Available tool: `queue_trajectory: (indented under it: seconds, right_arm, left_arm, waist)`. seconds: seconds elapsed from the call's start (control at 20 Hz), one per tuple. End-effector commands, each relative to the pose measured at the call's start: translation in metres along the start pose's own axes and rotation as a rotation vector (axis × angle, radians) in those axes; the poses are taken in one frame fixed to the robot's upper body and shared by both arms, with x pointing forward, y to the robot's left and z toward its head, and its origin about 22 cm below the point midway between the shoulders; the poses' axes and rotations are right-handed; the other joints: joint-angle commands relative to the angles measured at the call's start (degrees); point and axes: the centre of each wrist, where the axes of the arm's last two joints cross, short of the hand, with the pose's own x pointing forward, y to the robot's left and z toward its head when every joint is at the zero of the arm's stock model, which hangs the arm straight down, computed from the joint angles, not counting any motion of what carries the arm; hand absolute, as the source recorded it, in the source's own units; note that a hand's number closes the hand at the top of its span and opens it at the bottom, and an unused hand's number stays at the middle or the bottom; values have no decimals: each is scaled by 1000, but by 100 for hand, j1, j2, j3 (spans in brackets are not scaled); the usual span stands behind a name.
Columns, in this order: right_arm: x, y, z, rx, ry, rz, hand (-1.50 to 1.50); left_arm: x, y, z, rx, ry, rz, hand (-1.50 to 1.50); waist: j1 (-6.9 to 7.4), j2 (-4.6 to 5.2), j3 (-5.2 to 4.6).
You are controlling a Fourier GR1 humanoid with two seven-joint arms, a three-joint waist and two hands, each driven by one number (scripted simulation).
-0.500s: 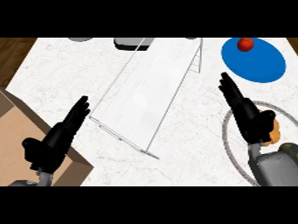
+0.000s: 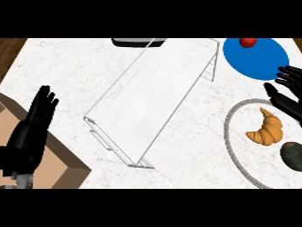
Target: Pick the croissant from the placemat and place it in the tiered shelf
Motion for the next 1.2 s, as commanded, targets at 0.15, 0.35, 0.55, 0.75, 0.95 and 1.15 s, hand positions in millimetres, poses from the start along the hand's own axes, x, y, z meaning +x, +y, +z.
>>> queue_trajectory:
  seconds: [0.15, 0.35, 0.55, 0.75, 0.95, 1.15]
  right_arm:
    - [6, -71, -7, 11, -100, -127, -150]
    - [39, -93, 1, 208, -11, 149, -150]
    - [72, -80, 1, 377, 73, 386, -150]
    - [105, -65, 3, 395, 112, 701, -150]
    - [104, -34, 9, 385, 182, 948, -150]
    - [123, 0, 9, 344, 293, 1052, -150]
  left_arm:
    - [5, -1, -21, 93, 8, -20, 0]
    - [3, 21, -6, 83, 23, -17, 0]
    - [12, 17, -9, 94, 3, -39, 0]
    - [-1, 14, -8, 95, 13, -36, 0]
    - [6, 6, -15, 85, -9, -24, 0]
    - [10, 11, -15, 62, 10, -32, 0]
  waist:
    - [-42, 54, -120]
    - [-62, 28, -134]
    - [-68, 20, -144]
    - [-66, 39, -161]
    - [5, 66, -149]
    - [74, 57, -144]
